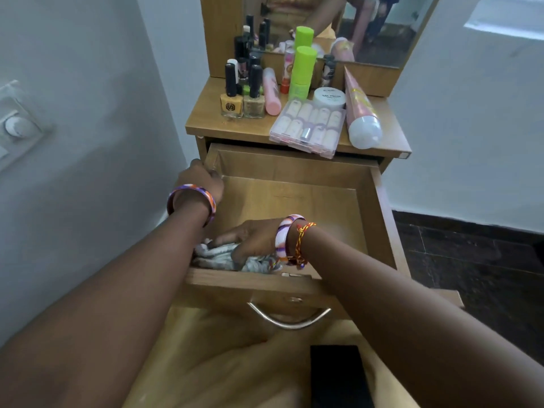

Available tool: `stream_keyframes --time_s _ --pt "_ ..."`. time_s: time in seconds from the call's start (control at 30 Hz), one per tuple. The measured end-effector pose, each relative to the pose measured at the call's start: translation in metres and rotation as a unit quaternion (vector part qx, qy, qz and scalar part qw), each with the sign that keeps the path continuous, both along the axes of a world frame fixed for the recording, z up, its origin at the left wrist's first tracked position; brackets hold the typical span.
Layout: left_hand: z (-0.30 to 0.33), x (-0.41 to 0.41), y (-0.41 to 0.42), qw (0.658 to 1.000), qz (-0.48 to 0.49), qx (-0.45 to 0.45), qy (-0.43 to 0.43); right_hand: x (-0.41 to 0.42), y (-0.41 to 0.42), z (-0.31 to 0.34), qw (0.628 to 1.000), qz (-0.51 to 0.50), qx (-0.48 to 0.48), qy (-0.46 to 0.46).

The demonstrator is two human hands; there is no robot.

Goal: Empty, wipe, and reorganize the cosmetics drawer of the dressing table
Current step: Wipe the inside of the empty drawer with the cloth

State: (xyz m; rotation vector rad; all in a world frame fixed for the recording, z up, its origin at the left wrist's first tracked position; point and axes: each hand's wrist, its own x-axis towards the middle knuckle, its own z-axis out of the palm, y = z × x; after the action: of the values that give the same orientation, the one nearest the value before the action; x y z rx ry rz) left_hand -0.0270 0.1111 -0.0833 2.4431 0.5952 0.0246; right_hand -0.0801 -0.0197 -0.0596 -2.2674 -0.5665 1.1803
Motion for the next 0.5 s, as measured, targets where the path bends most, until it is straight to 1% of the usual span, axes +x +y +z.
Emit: stream_keyframes --time_s 0.07,0.13,0.2,0.27,0.33,0.43,0.5 --pt "0.002 -0.003 -0.001 1.0 -0.005 0.013 0.004 -0.003 -0.018 0.012 0.999 0.016 -0.027 0.008" --pt "0.003 -0.005 -0.002 1.0 -0.009 0.017 0.002 -0.002 -0.039 0.016 0.997 0.052 -0.056 -0.003" --pt "0.004 -0.006 -0.003 1.0 -0.013 0.019 0.003 0.001 -0.067 0.013 0.994 0.049 -0.098 0.012" --pt "0.005 -0.007 -0.003 1.0 -0.015 0.022 0.005 0.003 -0.098 0.019 0.986 0.048 -0.161 0.024" --pt "0.006 -0.008 -0.004 1.0 -0.012 0.025 0.007 0.001 -0.119 0.027 0.975 0.047 -0.218 0.015" --pt "0.007 -0.009 -0.005 0.999 -0.012 0.028 0.009 -0.003 -0.118 0.031 0.974 0.043 -0.222 -0.012" --pt "0.007 -0.009 -0.004 0.999 -0.01 0.03 0.012 -0.003 -0.101 0.028 0.984 0.035 -0.171 -0.019"
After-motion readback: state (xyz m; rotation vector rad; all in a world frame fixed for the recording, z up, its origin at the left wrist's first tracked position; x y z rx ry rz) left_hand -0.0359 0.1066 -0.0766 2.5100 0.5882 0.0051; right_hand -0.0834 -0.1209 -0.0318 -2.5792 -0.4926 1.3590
